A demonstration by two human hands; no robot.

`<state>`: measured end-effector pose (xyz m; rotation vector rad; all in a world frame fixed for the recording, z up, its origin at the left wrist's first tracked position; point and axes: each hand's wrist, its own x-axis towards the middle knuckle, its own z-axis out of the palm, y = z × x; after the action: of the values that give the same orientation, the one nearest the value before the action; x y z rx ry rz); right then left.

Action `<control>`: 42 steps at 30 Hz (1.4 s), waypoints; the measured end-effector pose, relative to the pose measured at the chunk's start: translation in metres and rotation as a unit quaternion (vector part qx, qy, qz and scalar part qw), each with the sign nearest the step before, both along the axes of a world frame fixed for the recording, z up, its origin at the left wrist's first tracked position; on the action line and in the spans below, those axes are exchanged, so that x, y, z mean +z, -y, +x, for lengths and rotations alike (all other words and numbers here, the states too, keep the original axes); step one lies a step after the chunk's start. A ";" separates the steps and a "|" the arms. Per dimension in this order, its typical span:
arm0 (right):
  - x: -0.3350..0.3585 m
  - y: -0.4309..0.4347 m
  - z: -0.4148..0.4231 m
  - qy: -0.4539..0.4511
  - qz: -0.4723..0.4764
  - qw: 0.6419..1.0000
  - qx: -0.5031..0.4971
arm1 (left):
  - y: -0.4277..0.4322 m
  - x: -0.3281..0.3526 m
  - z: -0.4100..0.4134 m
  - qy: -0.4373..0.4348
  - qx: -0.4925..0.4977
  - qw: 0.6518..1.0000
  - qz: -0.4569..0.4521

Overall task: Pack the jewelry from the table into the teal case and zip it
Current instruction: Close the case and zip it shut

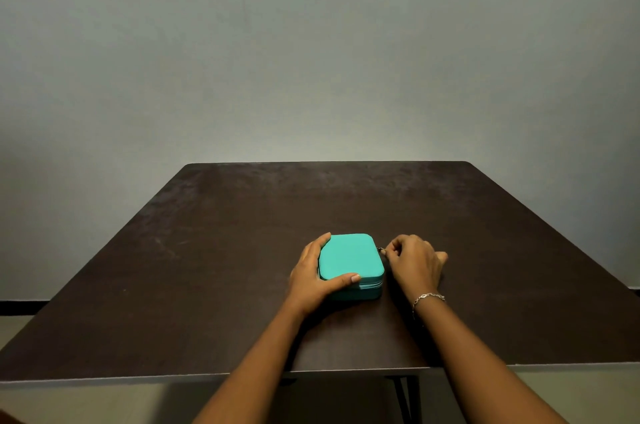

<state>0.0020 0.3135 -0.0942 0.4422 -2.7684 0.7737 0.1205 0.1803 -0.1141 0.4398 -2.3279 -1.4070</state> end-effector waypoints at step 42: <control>0.005 -0.015 0.069 0.308 -0.410 0.833 0.209 | -0.023 0.012 0.013 -0.008 0.055 0.994 0.095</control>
<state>0.0706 0.3280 -0.0890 0.6947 -2.4464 2.4314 0.1333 0.2030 -0.1019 0.5991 -2.1302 -1.5787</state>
